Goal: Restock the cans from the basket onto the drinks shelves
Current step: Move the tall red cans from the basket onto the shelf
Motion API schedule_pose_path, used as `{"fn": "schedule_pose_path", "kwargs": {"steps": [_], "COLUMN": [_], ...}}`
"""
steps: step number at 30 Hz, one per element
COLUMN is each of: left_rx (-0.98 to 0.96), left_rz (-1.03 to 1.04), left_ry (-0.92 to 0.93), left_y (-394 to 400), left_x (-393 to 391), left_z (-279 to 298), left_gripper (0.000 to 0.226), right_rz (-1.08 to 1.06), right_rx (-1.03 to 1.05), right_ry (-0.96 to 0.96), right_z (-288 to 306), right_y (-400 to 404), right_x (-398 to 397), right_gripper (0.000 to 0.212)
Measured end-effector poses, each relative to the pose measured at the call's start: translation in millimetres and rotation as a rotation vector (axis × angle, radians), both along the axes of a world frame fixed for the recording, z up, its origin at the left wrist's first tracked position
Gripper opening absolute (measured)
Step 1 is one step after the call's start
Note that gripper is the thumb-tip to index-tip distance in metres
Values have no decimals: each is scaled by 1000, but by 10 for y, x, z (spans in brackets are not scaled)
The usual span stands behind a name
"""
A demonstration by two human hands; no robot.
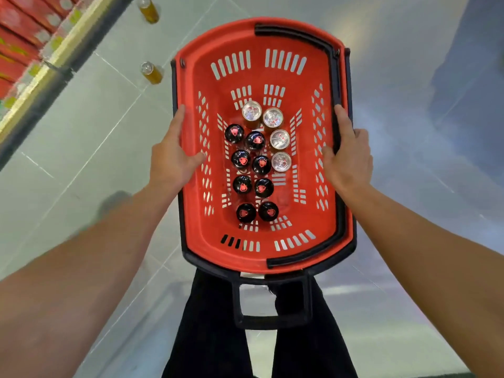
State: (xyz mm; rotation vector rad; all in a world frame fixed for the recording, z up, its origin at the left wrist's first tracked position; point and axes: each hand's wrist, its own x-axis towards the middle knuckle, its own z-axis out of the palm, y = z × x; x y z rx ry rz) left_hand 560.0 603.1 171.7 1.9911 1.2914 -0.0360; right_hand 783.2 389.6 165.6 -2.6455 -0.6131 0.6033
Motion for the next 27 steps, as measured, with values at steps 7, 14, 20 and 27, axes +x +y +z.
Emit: {"fn": "schedule_pose_path", "kwargs": {"steps": [7, 14, 20, 27], "left_rx": [-5, 7, 15, 10], "left_rz": [-143, -198, -178, -150], "left_ry": [-20, 9, 25, -15], "left_y": [1023, 1870, 2476, 3269], "left_x": [858, 1870, 2856, 3909], "left_z": [182, 202, 106, -73], "left_gripper": [94, 95, 95, 98], "right_rz": [-124, -162, -152, -163], "right_rx": [-10, 10, 53, 15], "right_ry": [1, 25, 43, 18], "right_z": [195, 165, -1, -30], "right_y": [710, 1468, 2090, 2934], "right_x": [541, 1480, 2455, 3526], "right_gripper": [67, 65, 67, 67]}}
